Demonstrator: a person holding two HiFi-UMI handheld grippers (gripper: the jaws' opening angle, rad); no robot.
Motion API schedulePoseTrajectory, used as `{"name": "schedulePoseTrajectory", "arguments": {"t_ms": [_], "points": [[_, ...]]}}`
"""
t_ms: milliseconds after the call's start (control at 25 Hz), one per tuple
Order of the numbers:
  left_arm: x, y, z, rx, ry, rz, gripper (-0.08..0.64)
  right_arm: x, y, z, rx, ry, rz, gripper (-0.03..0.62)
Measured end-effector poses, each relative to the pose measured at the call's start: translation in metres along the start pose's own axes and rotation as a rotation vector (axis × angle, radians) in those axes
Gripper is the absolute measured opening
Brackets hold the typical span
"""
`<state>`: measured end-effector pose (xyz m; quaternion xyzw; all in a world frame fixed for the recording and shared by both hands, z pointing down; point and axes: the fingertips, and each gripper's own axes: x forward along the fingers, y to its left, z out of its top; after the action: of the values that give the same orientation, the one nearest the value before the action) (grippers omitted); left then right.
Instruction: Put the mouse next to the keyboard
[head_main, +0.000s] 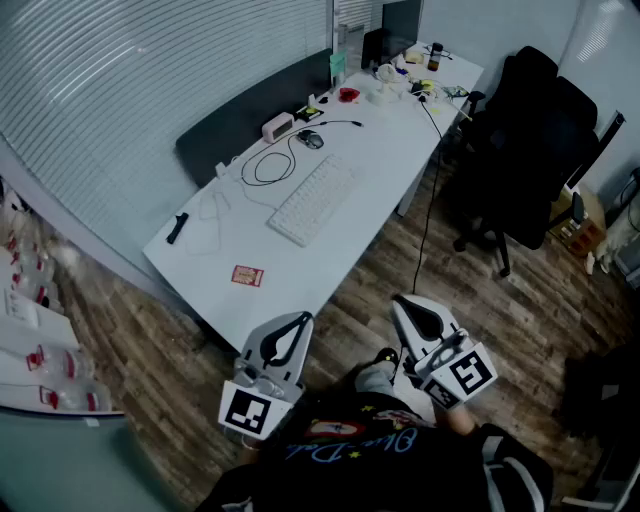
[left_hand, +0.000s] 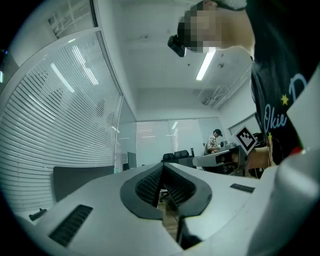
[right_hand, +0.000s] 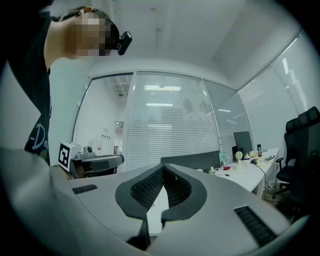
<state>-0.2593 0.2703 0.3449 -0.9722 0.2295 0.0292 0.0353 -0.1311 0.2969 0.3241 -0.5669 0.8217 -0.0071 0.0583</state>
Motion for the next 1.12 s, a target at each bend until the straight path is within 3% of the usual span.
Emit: {"name": "schedulePoseTrajectory", "arguments": {"t_ms": [560, 1120], "points": [[-0.003, -0.003, -0.004, -0.006, 0.024, 0.023, 0.000, -0.006, -0.004, -0.003, 0.030, -0.011, -0.002, 0.000], [0.053, -0.013, -0.010, -0.011, 0.053, 0.013, 0.000, -0.017, -0.068, -0.009, 0.013, 0.027, -0.036, 0.003]]}}
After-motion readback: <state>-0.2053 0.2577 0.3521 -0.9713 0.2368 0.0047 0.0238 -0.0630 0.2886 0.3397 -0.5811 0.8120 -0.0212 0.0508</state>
